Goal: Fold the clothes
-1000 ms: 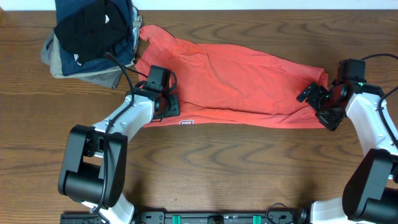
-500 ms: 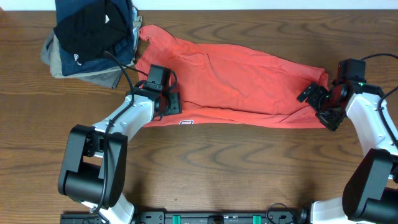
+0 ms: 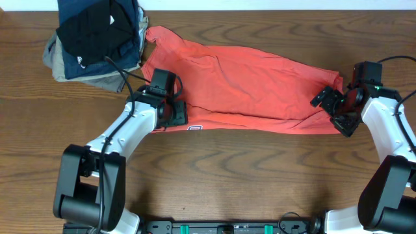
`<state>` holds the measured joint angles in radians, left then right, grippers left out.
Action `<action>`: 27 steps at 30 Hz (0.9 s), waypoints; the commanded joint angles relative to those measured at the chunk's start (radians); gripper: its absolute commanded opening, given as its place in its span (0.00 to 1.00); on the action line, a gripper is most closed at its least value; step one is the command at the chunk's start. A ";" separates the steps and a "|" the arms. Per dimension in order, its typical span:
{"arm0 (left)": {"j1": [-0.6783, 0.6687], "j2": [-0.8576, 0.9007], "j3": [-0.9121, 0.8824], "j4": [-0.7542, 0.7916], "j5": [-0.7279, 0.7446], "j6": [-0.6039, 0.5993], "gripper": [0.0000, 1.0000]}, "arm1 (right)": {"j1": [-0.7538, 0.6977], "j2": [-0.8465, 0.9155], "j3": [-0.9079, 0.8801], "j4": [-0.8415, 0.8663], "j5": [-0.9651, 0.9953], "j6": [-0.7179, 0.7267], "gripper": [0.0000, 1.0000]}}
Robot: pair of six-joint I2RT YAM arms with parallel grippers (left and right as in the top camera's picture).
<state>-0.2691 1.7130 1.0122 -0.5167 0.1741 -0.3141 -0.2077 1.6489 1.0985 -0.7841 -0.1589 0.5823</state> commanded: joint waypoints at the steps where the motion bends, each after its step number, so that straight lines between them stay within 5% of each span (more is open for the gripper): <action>1: -0.018 0.032 0.003 -0.019 0.039 -0.001 0.58 | 0.013 -0.011 0.013 0.001 0.013 -0.015 0.98; 27: -0.027 0.090 0.003 0.058 -0.078 0.000 0.52 | 0.013 -0.011 0.013 -0.010 0.013 -0.016 0.98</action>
<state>-0.2966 1.7882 1.0122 -0.4557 0.1173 -0.3157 -0.2077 1.6489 1.0985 -0.7921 -0.1570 0.5804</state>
